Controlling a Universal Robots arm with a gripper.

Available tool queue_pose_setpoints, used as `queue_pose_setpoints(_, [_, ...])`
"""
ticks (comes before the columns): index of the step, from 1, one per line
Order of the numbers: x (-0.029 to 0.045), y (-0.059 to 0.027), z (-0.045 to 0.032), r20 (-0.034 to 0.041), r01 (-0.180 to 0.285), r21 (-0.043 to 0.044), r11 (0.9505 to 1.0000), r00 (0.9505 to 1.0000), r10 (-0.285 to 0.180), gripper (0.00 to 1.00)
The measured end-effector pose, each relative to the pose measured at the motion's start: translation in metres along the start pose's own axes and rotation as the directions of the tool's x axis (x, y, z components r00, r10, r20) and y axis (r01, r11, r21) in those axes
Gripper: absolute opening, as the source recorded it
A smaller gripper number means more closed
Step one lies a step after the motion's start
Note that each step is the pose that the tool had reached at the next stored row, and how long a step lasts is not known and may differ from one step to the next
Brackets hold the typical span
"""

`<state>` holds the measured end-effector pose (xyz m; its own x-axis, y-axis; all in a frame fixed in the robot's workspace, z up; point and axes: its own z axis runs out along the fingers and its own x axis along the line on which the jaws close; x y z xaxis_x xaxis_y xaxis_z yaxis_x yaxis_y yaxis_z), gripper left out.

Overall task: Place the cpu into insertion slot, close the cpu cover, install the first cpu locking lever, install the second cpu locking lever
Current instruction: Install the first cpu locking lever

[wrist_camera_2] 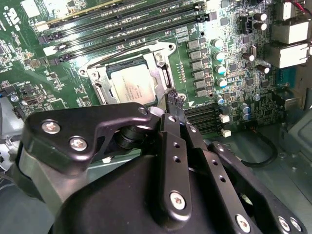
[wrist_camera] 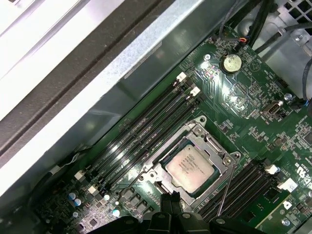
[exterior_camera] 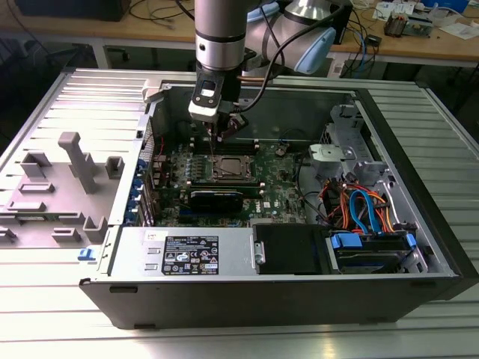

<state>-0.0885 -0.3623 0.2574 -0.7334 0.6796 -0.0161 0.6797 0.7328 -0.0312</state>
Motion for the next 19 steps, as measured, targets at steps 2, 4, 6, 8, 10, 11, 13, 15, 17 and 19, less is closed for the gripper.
queue_pose_setpoints(2, [0.0001, -0.0001, 0.0000, 0.0013, 0.041, -0.0005, 0.9992, 0.9992, -0.041, 0.11])
queue_pose_setpoints(4, [0.0014, -0.0014, -0.0002, 0.0016, 0.051, -0.0004, 0.9987, 0.9987, -0.051, 0.11])
queue_pose_setpoints(6, [0.0041, -0.0039, -0.0002, 0.0018, 0.056, -0.0007, 0.9984, 0.9984, -0.056, 0.11])
queue_pose_setpoints(8, [0.0078, -0.0073, -0.0001, 0.0018, 0.058, -0.0007, 0.9983, 0.9983, -0.058, 0.11])
queue_pose_setpoints(10, [0.0131, -0.0122, 0.0000, 0.0015, 0.059, -0.0013, 0.9982, 0.9982, -0.059, 0.11])
queue_pose_setpoints(11, [0.0148, -0.0138, 0.0000, 0.0015, 0.060, -0.0012, 0.9982, 0.9982, -0.060, 0.11])
queue_pose_setpoints(13, [0.0177, -0.0164, 0.0000, 0.0022, 0.080, -0.0015, 0.9968, 0.9968, -0.080, 0.11])
queue_pose_setpoints(15, [0.0189, -0.0175, 0.0000, 0.0026, 0.093, -0.0017, 0.9957, 0.9957, -0.093, 0.11])
queue_pose_setpoints(17, [0.0205, -0.0190, 0.0001, 0.0030, 0.106, -0.0019, 0.9944, 0.9944, -0.106, 0.11])
queue_pose_setpoints(19, [0.0221, -0.0206, 0.0001, 0.0031, 0.116, -0.0023, 0.9933, 0.9933, -0.116, 0.11])
